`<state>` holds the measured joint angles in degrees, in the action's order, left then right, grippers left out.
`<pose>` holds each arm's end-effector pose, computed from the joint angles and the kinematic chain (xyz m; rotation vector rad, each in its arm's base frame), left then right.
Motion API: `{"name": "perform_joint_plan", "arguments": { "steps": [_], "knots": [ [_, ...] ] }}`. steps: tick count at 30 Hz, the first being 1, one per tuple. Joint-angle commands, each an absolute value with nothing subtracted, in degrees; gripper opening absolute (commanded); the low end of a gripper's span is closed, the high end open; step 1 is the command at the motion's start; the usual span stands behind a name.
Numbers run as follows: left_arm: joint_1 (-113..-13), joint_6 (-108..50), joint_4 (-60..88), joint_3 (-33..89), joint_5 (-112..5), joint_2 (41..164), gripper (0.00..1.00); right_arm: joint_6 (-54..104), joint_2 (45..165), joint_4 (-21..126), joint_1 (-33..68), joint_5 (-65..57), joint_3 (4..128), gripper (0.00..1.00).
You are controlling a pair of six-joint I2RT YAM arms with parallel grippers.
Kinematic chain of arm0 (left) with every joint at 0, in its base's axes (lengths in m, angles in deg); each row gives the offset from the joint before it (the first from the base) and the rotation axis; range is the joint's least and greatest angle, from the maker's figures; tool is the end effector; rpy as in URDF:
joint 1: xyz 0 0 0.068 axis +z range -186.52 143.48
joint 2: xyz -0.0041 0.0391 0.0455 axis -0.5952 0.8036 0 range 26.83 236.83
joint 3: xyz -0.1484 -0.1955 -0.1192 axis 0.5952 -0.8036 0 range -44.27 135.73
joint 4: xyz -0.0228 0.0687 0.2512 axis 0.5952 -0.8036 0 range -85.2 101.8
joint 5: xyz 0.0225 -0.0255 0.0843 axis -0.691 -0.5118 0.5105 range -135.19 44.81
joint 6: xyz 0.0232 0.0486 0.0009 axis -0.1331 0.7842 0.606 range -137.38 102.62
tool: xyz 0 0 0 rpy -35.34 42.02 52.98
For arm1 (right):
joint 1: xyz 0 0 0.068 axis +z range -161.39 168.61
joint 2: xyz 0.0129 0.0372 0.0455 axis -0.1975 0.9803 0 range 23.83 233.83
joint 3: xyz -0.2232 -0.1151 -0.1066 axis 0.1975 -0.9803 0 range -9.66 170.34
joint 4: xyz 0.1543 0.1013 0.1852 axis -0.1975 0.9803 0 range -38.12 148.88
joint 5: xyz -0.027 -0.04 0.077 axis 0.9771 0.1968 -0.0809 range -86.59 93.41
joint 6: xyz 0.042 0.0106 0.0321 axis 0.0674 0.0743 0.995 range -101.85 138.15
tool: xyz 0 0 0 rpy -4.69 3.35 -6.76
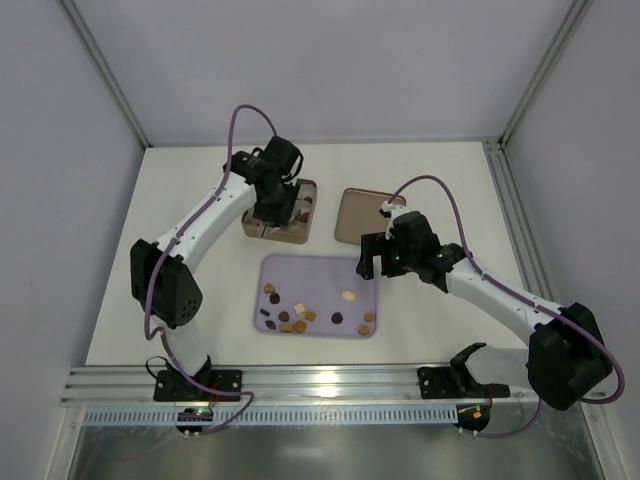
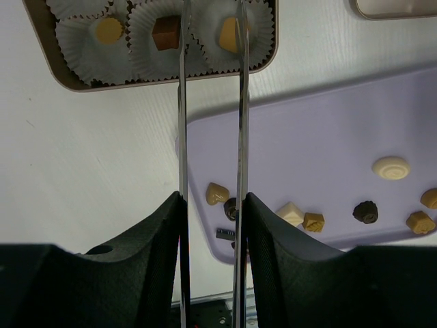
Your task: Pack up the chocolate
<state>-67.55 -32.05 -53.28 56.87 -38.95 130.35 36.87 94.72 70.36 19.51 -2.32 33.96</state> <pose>0.3199 -0.1879 0.3191 0.3597 2.7130 -0.0744 0.2171 0.1342 0.2256 -0.3070 2.4106 0.5248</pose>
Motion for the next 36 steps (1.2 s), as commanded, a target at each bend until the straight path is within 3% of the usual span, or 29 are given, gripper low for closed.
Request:
{"name": "perform_joint_plan", "arguments": {
  "steps": [1, 21, 30, 36],
  "knots": [
    [-67.20, -32.23, -52.80, 59.44, -38.16, 127.03, 0.41, 36.16, 94.40, 68.75, 19.37, -2.65, 35.87, 1.00],
    [-62.63, -36.71, -49.47, 54.88, -35.62, 117.28, 0.41, 36.78, 92.47, 69.63, 19.28, -2.39, 36.66, 1.00],
    [-49.72, -42.42, -40.87, 40.38, -33.50, 106.46, 0.44, 36.87, 91.85, 70.60, 19.28, -2.83, 39.47, 1.00],
    [-40.40, -44.53, -33.56, 31.77, -37.72, 106.98, 0.44, 37.04, 92.29, 70.95, 19.28, -3.00, 40.97, 1.00]
  ]
}}
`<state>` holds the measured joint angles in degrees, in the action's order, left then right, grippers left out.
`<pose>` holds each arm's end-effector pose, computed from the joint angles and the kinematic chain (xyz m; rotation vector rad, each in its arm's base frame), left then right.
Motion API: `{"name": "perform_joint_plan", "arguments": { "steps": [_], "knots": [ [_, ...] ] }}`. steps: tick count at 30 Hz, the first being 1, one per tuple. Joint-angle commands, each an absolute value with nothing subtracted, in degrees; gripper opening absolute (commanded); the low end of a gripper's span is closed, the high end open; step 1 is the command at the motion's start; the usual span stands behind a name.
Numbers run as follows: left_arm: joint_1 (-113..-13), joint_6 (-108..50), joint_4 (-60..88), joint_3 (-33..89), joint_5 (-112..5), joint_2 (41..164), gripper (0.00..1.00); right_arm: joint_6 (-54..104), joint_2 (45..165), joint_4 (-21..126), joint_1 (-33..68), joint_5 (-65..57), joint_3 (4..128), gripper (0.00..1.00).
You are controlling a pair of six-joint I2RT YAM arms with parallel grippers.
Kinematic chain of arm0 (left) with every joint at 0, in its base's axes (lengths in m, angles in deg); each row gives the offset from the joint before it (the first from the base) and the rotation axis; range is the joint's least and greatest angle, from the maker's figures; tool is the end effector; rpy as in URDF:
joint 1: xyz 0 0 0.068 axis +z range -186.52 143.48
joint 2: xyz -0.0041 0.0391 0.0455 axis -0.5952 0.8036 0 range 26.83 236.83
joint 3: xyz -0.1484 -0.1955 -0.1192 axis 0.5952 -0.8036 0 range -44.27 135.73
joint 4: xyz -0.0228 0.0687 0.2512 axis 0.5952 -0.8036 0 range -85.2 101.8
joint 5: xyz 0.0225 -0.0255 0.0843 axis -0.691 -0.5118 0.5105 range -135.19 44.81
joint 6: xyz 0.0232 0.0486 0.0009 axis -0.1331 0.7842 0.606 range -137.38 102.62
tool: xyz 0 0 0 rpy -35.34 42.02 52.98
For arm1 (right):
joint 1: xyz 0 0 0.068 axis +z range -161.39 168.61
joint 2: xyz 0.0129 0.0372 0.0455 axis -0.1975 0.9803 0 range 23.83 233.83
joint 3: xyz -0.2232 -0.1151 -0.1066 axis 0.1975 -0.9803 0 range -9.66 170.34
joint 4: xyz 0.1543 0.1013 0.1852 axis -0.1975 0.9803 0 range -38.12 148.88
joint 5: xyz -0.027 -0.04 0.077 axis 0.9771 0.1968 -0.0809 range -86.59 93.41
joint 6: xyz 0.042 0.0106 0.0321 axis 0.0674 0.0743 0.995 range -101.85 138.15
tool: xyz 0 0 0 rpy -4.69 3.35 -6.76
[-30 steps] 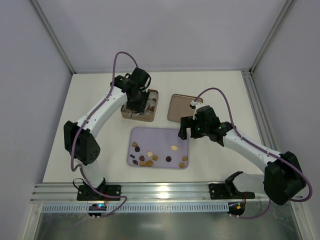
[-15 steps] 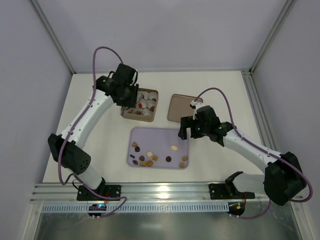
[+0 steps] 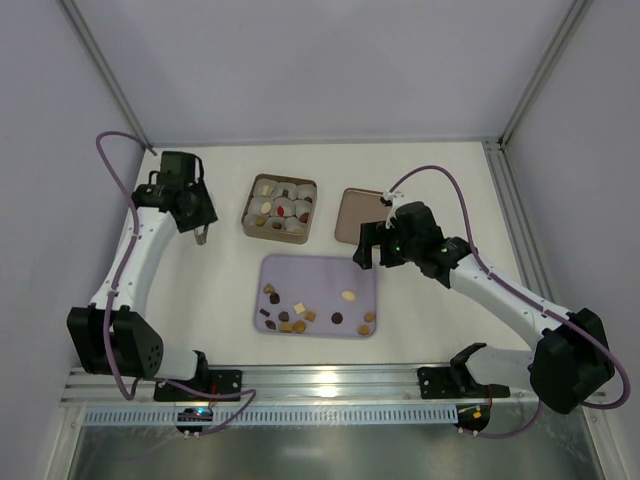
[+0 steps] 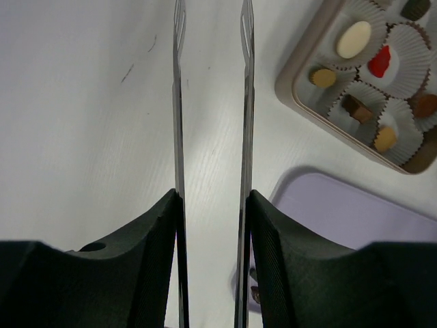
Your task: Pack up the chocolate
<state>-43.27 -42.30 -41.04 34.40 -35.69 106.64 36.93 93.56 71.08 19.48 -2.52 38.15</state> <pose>0.2823 -0.0275 0.3404 -0.4605 2.4516 -0.0220 0.2218 0.1370 0.2534 -0.3025 2.3304 0.5587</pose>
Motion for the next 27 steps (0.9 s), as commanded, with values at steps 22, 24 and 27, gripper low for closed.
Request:
{"name": "perform_joint_plan", "arguments": {
  "steps": [22, 24, 27],
  "knots": [
    [-28.44, -48.49, -22.74, 31.14, -39.57, 126.66, 0.47, 37.40, 92.91, 70.51, 19.28, -2.30, 42.28, 1.00],
    [-27.74, -48.05, -22.57, 31.49, -39.92, 128.77, 0.48, 37.39, 93.00, 70.60, 19.29, -2.04, 42.46, 1.00],
    [-27.12, -47.44, -22.65, 31.93, -39.74, 131.15, 0.54, 37.31, 93.08, 70.86, 19.28, -1.77, 42.64, 1.00]
  ]
}}
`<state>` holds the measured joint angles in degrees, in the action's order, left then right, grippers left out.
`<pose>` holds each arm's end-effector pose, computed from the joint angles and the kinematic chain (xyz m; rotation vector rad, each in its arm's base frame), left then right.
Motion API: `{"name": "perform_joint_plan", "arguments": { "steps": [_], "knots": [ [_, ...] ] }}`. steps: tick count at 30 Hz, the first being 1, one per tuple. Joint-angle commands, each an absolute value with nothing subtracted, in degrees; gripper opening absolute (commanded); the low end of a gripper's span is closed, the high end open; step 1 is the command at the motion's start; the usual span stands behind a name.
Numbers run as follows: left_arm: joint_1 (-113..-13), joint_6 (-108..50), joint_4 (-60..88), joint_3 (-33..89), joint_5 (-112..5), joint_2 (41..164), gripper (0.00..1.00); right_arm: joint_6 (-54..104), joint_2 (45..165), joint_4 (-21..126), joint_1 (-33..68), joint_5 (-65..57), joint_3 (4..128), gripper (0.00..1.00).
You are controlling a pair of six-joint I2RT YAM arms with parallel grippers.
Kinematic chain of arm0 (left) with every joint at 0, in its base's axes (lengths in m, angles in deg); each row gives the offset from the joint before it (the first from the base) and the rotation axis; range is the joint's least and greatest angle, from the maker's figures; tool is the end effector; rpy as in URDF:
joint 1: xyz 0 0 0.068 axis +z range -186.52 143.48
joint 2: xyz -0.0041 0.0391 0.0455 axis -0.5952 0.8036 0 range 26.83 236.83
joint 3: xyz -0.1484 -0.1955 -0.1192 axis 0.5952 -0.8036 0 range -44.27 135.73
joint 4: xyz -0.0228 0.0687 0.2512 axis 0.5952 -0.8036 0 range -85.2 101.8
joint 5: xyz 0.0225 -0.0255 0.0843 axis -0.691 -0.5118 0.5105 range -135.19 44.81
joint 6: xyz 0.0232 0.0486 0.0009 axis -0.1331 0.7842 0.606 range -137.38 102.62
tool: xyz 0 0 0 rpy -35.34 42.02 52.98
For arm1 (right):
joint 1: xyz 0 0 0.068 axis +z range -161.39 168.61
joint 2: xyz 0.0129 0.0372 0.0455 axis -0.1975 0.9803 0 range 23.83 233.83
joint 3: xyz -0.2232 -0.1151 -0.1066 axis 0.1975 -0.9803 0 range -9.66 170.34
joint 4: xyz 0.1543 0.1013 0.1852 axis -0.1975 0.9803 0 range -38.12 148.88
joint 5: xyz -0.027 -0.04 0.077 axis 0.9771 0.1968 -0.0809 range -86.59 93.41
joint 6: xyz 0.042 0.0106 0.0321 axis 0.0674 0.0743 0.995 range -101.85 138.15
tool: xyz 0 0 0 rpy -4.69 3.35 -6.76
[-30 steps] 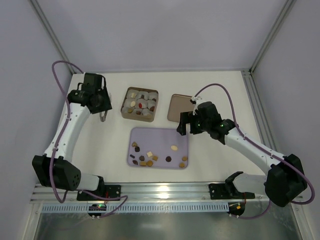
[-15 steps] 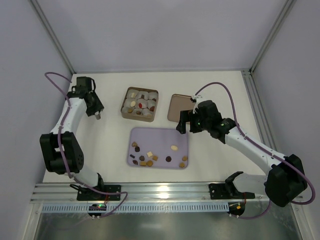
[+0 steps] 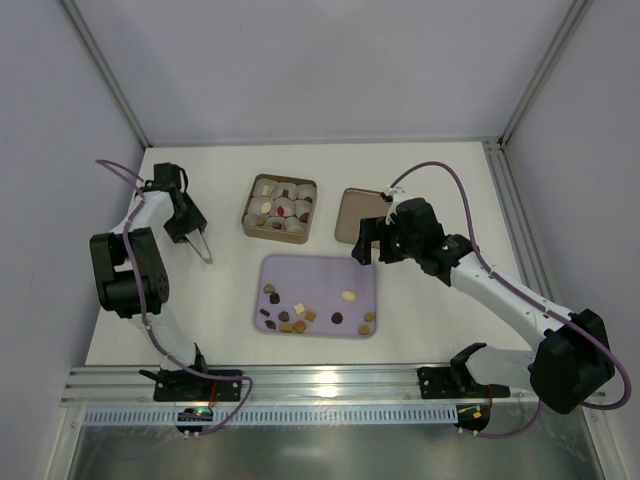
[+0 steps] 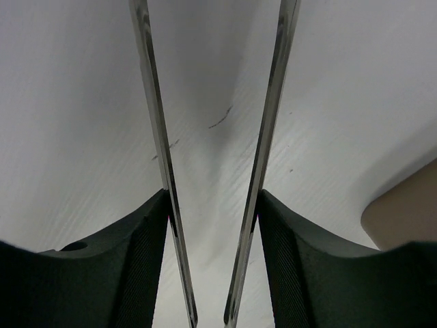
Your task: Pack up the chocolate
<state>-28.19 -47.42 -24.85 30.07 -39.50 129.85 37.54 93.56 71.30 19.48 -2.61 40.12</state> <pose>0.3645 0.0570 0.2065 -0.9154 2.5407 0.0205 0.2245 0.1387 0.2645 -0.2896 2.3028 0.5765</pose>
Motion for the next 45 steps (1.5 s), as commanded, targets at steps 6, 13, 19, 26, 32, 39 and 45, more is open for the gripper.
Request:
{"name": "perform_joint_plan", "arguments": {
  "steps": [6, 13, 19, 26, 32, 39, 45],
  "knots": [
    [-26.77, -47.17, -22.83, 31.93, -40.09, 133.88, 0.60, 37.48, 93.08, 70.95, 19.28, -1.33, 42.29, 1.00],
    [-26.77, -47.17, -22.83, 31.67, -40.36, 135.99, 0.71, 37.66, 93.17, 71.30, 19.28, -0.89, 42.11, 0.99],
    [-26.77, -47.87, -23.27, 31.58, -41.24, 136.78, 0.84, 37.83, 93.17, 71.83, 19.28, -0.10, 42.02, 1.00],
    [-26.77, -48.75, -26.08, 33.60, -40.18, 133.98, 0.94, 38.01, 92.65, 73.06, 19.28, 2.79, 41.85, 1.00],
    [-26.77, -49.90, -27.93, 34.04, -38.34, 127.30, 0.99, 39.77, 91.68, 74.64, 18.85, 5.35, 42.55, 1.00],
    [-26.94, -49.37, -28.28, 32.72, -39.30, 115.72, 0.98, 41.17, 94.40, 76.75, 15.95, 5.96, 46.67, 1.00],
    [-33.25, -49.63, -27.40, 31.93, -43.78, 105.16, 0.97, 43.28, 100.62, 77.19, 9.02, 4.83, 50.36, 0.98]
  ]
}}
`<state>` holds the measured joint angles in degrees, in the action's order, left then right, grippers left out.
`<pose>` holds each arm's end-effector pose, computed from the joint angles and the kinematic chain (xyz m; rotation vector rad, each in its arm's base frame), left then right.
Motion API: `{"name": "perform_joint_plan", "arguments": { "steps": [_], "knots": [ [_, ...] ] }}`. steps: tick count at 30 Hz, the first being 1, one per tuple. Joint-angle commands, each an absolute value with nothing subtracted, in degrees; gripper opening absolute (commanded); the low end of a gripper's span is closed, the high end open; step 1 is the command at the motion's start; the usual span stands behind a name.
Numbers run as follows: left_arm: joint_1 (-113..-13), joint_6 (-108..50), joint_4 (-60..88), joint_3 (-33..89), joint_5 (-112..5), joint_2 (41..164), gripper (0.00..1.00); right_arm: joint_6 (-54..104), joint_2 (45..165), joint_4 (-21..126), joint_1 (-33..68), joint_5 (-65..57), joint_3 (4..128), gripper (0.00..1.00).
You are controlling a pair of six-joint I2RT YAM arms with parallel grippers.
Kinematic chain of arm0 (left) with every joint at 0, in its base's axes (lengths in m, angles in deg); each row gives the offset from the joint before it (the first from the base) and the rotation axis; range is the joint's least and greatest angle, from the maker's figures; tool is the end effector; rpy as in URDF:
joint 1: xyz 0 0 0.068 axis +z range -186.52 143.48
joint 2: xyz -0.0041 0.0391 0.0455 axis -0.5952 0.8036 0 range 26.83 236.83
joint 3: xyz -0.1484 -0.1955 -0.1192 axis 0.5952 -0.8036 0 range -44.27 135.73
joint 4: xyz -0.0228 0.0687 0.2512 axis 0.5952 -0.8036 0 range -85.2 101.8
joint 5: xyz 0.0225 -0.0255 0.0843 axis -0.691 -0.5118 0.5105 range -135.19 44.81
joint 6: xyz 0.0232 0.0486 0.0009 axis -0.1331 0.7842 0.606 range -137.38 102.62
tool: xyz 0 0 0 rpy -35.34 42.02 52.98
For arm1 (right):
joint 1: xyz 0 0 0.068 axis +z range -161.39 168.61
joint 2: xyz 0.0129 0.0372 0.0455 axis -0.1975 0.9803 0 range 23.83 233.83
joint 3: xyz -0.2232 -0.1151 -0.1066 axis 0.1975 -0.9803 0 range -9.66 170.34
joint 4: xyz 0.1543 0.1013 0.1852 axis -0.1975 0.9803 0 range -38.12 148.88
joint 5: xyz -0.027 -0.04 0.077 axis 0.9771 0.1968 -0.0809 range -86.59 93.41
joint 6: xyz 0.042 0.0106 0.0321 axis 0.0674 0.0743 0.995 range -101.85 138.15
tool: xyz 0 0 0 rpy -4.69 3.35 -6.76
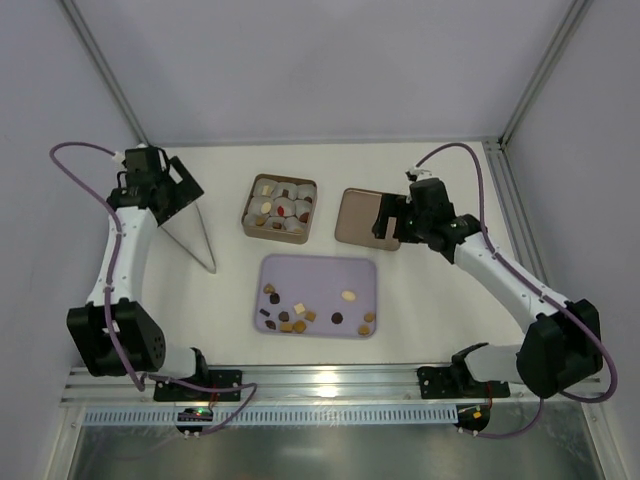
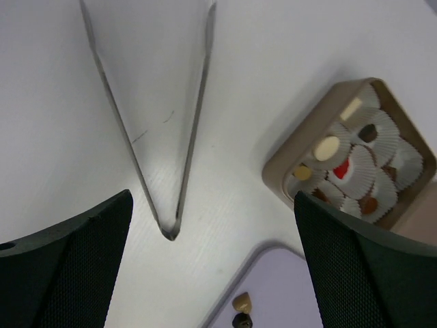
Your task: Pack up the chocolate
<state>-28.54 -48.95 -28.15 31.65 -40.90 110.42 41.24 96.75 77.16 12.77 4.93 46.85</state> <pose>0.3117 0.0464 0.3219 -0.8454 2.2476 -0.1023 0.2524 0.1123 0.2813 -0.0080 2.3303 0.3905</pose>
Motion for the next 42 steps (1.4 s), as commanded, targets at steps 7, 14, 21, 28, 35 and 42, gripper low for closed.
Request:
{"name": "perform_joint_plan", "arguments": {
  "steps": [7, 14, 21, 28, 35, 42],
  "knots": [
    [-48.81, -49.02, -26.43, 32.46, -45.02, 100.31, 0.97, 45.30, 110.65, 76.40, 2.59, 4.38, 56.16, 0.91],
    [-61.65, -46.03, -24.85, 31.32, -52.74, 100.39, 0.96, 46.01, 125.31, 79.47, 1.53, 7.36, 65.65, 0.74],
    [-66.05, -45.33, -23.18, 30.78, -57.67, 102.85, 0.96, 45.66, 133.59, 81.67, 0.30, 10.44, 71.81, 0.56],
    [-67.73, -45.24, -22.66, 32.02, -60.13, 106.19, 0.96, 44.69, 137.72, 81.67, -0.31, 9.74, 74.19, 0.46],
    [-67.90, -45.68, -21.95, 32.98, -63.38, 109.44, 0.96, 44.51, 140.10, 81.50, -0.58, 9.21, 74.19, 0.39],
    [-67.90, -46.20, -21.69, 36.67, -65.23, 113.74, 0.96, 44.25, 141.59, 80.71, -0.84, 7.90, 73.66, 0.23]
  ]
}}
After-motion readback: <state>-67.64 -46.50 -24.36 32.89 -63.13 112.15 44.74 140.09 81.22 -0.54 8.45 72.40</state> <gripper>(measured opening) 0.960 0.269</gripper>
